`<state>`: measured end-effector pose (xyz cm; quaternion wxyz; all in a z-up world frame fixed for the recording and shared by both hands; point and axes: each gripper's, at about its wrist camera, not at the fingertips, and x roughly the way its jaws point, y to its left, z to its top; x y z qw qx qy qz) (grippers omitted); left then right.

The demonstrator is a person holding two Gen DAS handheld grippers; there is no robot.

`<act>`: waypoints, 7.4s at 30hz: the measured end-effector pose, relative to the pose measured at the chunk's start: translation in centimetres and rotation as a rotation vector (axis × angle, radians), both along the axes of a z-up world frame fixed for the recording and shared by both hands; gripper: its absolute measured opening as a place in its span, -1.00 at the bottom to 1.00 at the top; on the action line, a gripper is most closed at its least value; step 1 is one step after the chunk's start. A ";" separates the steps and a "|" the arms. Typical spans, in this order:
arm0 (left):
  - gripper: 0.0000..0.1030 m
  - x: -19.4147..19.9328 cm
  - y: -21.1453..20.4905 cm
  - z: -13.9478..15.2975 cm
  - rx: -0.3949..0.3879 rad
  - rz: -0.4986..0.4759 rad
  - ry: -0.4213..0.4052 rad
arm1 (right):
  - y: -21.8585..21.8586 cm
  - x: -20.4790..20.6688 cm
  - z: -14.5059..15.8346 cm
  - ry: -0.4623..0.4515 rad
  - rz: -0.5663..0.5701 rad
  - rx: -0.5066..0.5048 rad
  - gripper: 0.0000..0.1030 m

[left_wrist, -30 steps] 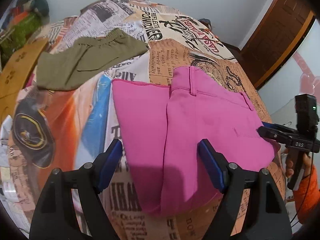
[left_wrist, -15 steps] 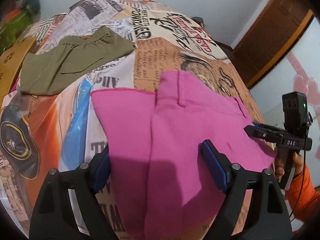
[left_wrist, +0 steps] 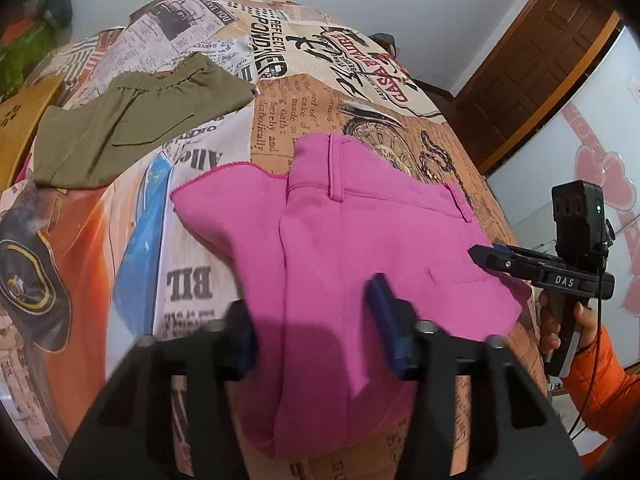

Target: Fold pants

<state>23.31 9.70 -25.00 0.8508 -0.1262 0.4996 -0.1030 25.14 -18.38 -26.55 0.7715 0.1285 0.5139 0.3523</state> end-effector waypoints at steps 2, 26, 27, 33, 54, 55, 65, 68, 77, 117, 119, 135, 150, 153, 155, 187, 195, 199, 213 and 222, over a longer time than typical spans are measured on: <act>-0.46 0.1 0.1 0.2 -0.008 -0.004 -0.014 | -0.2 0.2 0.1 -0.007 -0.007 -0.002 -0.47; -0.73 -2.4 -1.2 10.4 0.187 0.002 -0.256 | 1.6 -1.5 11.0 -0.329 0.008 0.015 -0.78; -0.73 -2.4 -1.1 10.8 0.190 0.005 -0.266 | 1.8 -1.5 11.6 -0.343 0.010 0.015 -0.78; -0.73 -2.4 0.7 13.1 0.213 0.031 -0.326 | 3.9 -1.0 14.4 -0.411 0.028 0.017 -0.78; -0.73 2.6 13.2 11.8 0.222 0.177 -0.321 | 17.7 5.0 14.9 -0.472 0.152 -0.048 -0.78; -0.73 3.1 13.8 11.6 0.223 0.182 -0.318 | 18.3 5.4 14.8 -0.473 0.155 -0.049 -0.78; -0.73 7.7 19.2 8.7 0.240 0.218 -0.305 | 24.0 10.3 12.2 -0.468 0.185 -0.063 -0.78; -0.73 9.4 20.3 7.4 0.256 0.216 -0.295 | 25.3 11.8 11.1 -0.456 0.189 -0.080 -0.78; -0.73 14.7 23.2 1.1 0.220 0.233 -0.208 | 28.8 16.2 5.9 -0.406 0.209 -0.194 -0.78; -0.37 10.8 24.6 0.1 0.333 0.274 -0.097 | 25.7 13.9 8.2 -0.429 0.225 -0.323 -0.35; -0.37 9.5 23.6 3.1 0.336 0.284 -0.147 | 25.3 12.5 10.5 -0.468 0.219 -0.293 -0.35; -0.37 -7.6 12.1 23.6 0.395 0.327 -0.618 | 17.7 -4.6 27.2 -0.832 0.134 0.021 -0.35; 0.12 -20.3 4.1 25.5 0.413 0.372 -0.834 | 14.0 -15.4 27.6 -0.994 0.040 0.142 -0.02; 0.42 -21.4 3.8 25.6 0.392 0.392 -0.848 | 13.7 -16.1 27.2 -1.001 0.014 0.133 0.29; 0.55 -22.1 3.5 25.6 0.389 0.401 -0.861 | 13.5 -16.3 27.2 -0.996 0.005 0.133 0.45; 0.99 -23.9 2.8 24.3 0.379 0.402 -0.861 | 11.4 -18.9 26.9 -0.999 -0.077 0.117 0.99; 0.99 -23.5 3.0 23.9 0.370 0.409 -0.845 | 11.5 -18.7 26.9 -0.992 -0.071 0.106 0.99; 0.99 -23.2 3.2 23.7 0.364 0.410 -0.836 | 11.4 -18.6 26.9 -0.984 -0.074 0.104 0.99; 0.99 -22.9 3.3 23.5 0.345 0.403 -0.821 | 11.3 -18.4 26.9 -0.976 -0.078 0.104 0.99; 0.99 -22.9 3.3 23.5 0.337 0.401 -0.819 | 11.3 -18.4 26.9 -0.977 -0.082 0.106 0.99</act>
